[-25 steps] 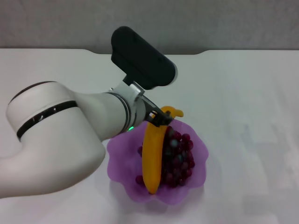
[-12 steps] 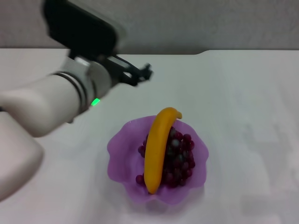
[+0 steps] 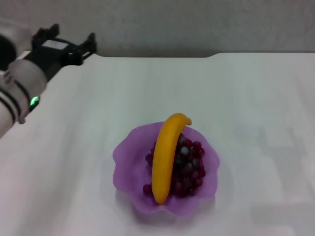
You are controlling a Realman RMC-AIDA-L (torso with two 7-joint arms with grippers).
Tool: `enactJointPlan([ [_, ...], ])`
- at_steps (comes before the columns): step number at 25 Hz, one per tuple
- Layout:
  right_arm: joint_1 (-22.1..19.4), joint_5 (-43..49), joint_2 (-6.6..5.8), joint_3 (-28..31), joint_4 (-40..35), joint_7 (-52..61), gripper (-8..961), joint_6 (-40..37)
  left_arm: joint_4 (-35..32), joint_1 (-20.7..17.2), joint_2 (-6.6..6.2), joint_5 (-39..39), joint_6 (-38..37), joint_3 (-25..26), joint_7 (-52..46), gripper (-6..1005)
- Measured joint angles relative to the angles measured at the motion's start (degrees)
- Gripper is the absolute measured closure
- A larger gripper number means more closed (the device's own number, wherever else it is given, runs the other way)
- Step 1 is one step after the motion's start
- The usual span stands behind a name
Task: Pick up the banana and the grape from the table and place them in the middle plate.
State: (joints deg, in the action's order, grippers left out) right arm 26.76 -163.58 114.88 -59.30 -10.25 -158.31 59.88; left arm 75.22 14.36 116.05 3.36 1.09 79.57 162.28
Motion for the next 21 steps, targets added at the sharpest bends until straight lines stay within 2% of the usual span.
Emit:
enactJointPlan([
  [6, 0.4, -0.1, -0.01, 0.6, -0.2, -0.6, 156, -0.1, -10.8, -0.1, 0.04, -2.9, 14.9, 4.5, -0.7, 114],
  [9, 0.7, -0.2, 0.01, 0.7, -0.1, -0.7, 156, -0.4, -14.7, -0.1, 0.00, -3.7, 19.9, 6.1, -0.7, 115],
  [15, 1.2, -0.1, 0.30, 0.8, 0.3, -0.8, 156, -1.5, -22.0, 1.3, 0.09, -3.9, 23.8, 9.0, -1.4, 120],
  [21, 0.5, -0.8, 0.45, 1.2, 0.3, -2.7, 156, -0.5, -26.3, 2.9, 0.14, -3.9, 23.4, 10.4, -3.2, 120],
])
